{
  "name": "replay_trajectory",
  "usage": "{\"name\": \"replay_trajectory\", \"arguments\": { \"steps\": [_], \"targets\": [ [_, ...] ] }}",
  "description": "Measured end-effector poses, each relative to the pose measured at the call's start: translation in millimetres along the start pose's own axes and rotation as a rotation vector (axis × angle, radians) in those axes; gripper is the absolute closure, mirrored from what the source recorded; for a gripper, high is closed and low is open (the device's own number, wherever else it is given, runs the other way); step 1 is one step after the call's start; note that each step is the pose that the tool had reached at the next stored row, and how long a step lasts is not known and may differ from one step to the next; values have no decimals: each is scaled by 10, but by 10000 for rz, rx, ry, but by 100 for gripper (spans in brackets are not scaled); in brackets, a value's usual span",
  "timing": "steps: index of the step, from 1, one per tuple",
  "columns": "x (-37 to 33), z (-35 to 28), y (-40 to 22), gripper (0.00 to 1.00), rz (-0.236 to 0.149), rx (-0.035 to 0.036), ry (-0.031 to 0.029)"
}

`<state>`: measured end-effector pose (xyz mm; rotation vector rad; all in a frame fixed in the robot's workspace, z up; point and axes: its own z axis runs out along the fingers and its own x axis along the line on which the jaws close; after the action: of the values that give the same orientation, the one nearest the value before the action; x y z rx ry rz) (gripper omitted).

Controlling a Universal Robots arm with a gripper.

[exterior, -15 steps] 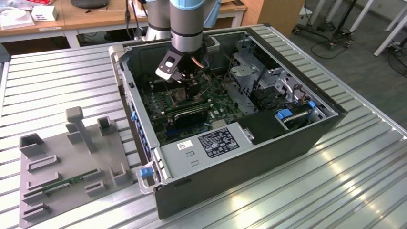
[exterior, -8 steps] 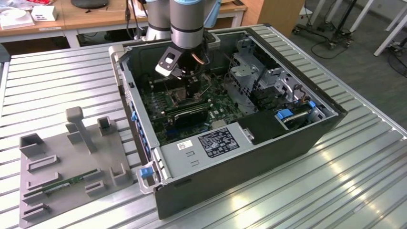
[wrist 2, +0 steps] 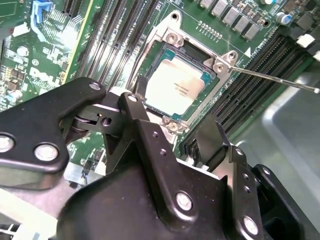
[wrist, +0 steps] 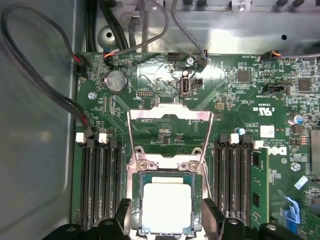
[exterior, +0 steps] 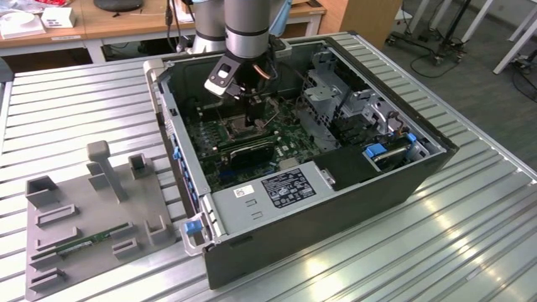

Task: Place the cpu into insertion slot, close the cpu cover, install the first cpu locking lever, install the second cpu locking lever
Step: 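Place the cpu into insertion slot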

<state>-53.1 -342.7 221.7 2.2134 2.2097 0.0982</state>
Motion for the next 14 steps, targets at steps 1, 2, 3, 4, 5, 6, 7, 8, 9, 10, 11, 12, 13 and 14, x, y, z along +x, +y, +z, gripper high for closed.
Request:
{"name": "replay_trajectory", "arguments": {
  "steps": [1,2,3,4,5,6,7,8,9,10,11,12,13,14],
  "targets": [
    [0,-11,1,33,0,0,0],
    [1,-19,1,33,0,1,-1],
    [1,-21,1,33,0,-1,1],
    [1,-20,1,33,0,-1,1],
    [1,-20,1,33,0,-1,2],
    [1,-20,1,33,0,-1,2],
    [1,-21,1,33,0,-1,1],
    [1,-21,1,33,0,-1,1],
    [1,-21,1,33,0,0,0],
    [1,-21,1,33,0,0,0],
    [1,-21,1,33,0,0,0],
    [1,-21,1,33,0,0,0],
    [1,-22,1,33,0,0,0],
    [1,-22,1,33,0,0,0]
  ]
}}
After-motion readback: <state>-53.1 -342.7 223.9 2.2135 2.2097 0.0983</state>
